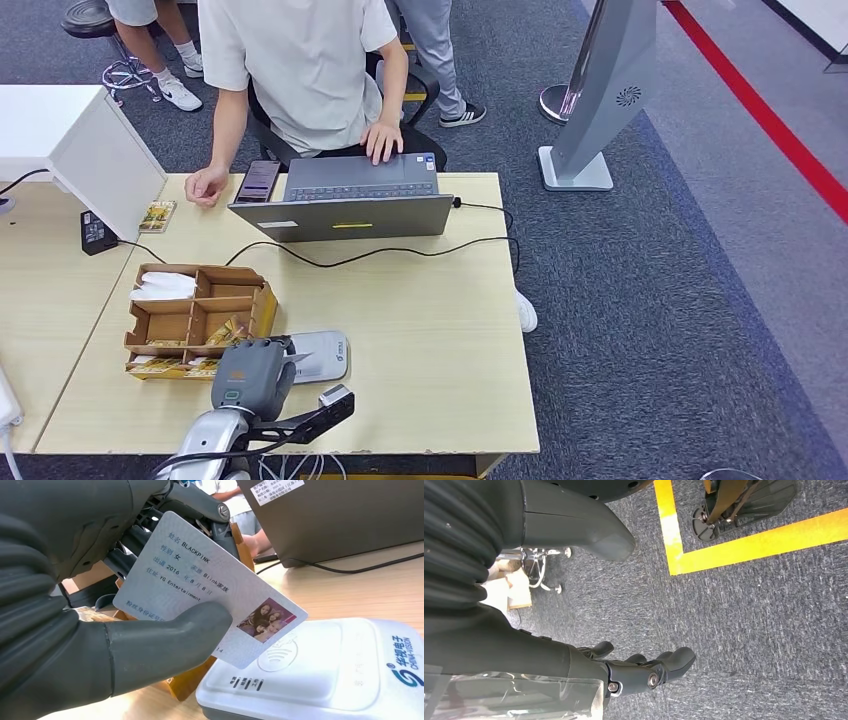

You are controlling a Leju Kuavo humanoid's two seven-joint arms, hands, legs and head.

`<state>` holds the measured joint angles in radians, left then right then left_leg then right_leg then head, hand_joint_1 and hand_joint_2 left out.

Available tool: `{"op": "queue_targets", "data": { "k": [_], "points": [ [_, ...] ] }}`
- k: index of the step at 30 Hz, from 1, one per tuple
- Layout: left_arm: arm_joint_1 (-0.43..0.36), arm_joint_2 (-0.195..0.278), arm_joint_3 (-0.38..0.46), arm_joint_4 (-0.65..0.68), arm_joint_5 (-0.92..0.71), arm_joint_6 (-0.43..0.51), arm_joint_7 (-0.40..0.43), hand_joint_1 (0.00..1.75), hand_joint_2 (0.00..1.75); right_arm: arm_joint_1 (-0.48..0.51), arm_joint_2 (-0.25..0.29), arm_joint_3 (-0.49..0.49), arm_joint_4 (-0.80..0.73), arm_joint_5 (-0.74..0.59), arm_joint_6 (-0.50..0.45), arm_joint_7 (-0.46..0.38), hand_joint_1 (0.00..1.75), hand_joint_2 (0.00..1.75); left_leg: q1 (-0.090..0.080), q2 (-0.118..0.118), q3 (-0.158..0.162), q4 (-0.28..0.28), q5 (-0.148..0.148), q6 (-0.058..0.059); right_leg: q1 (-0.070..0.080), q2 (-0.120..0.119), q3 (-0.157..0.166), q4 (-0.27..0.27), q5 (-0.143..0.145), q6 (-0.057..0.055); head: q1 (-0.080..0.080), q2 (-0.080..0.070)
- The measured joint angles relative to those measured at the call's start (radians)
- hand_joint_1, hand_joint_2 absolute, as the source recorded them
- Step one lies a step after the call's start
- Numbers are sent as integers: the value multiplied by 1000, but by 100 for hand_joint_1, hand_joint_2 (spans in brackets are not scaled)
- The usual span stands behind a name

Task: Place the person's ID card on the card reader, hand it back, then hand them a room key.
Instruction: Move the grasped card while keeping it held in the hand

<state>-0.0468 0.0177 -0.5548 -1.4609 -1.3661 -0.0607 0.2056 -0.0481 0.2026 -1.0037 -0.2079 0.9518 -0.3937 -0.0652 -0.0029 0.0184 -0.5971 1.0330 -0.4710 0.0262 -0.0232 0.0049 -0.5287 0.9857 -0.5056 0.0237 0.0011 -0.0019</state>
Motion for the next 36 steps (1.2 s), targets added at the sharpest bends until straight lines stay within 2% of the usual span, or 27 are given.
{"op": "queue_targets", "data": {
  "k": [15,18,22,26,28,33,36],
  "points": [
    [-17,-4,4,35,-3,-17,-8,175,175,-1,0,-2,0,5,0,1,0,175,0,0,0,0,0,0,0,0,0,0,0,0,0,0],
    [-17,-6,4,8,-25,51,-34,175,175,-1,0,-8,0,-1,-3,-6,0,175,0,0,0,0,1,0,0,0,0,0,1,0,0,0],
    [-31,-17,4,-125,-60,143,-63,175,175,-1,2,-22,0,0,-6,-19,0,175,0,-1,0,0,1,1,0,-1,1,0,1,0,0,0],
    [-74,-8,13,-259,-72,255,-81,175,175,1,4,-24,0,17,-7,-23,0,175,0,-1,0,0,1,1,0,-2,0,0,1,0,0,0],
    [-110,-2,28,-309,-74,280,-85,175,175,1,5,-24,0,28,-7,-24,0,175,0,-2,0,0,1,1,0,-2,1,0,1,0,0,0],
    [-202,6,69,-370,-84,265,-80,175,175,1,5,-24,0,42,-6,-24,0,175,0,-2,0,0,3,0,0,-2,0,1,2,-2,0,0],
    [-256,8,82,-374,-90,217,-53,175,175,1,5,-23,0,56,-3,-24,0,175,0,-2,0,0,4,1,0,-3,0,1,2,-2,0,0]
  ]
}}
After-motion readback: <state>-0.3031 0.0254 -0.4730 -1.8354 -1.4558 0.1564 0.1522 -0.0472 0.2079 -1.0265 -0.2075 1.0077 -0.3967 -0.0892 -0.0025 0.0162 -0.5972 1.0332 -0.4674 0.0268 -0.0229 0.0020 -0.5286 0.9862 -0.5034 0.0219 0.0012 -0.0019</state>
